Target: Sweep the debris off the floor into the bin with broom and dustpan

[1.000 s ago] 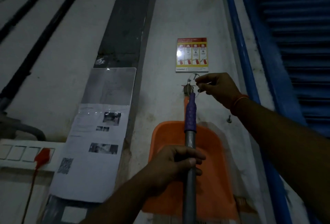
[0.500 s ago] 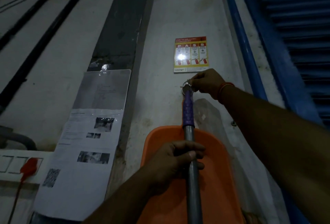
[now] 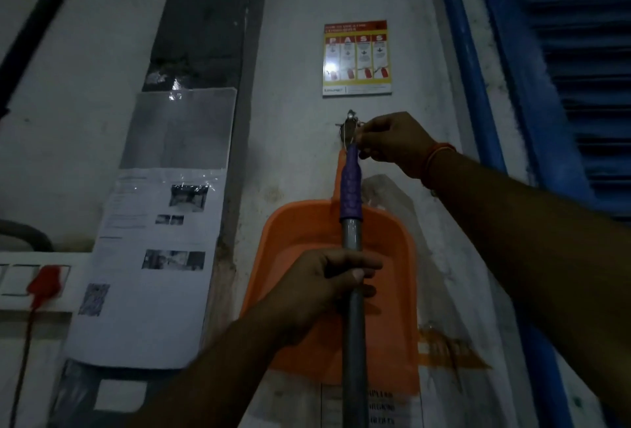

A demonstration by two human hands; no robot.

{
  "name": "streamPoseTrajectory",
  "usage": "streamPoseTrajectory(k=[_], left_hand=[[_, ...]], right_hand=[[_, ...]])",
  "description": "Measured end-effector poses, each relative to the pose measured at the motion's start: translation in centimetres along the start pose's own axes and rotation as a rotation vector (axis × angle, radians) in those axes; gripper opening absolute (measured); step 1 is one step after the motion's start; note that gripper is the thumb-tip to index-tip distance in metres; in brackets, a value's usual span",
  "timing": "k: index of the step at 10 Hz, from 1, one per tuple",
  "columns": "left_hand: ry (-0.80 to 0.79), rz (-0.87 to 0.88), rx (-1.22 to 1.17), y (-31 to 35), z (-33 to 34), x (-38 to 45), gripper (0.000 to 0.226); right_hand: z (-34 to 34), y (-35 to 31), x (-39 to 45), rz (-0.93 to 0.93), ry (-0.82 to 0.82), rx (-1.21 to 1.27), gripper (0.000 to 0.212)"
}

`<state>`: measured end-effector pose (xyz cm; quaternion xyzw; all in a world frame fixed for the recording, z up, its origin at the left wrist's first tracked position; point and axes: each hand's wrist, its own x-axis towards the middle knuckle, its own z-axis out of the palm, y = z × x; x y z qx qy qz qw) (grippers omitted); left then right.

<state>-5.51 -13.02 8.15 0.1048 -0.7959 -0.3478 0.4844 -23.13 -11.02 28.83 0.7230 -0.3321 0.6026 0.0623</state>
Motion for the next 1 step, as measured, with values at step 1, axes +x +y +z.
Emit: streamPoseTrajectory(k=[1], left_hand=[[0.012, 0.002, 0.137, 1.2, 0.0, -0.22, 0.027]], right_hand=[[0.28, -0.18, -1.81, -0.012, 0.067, 0.024, 0.019]])
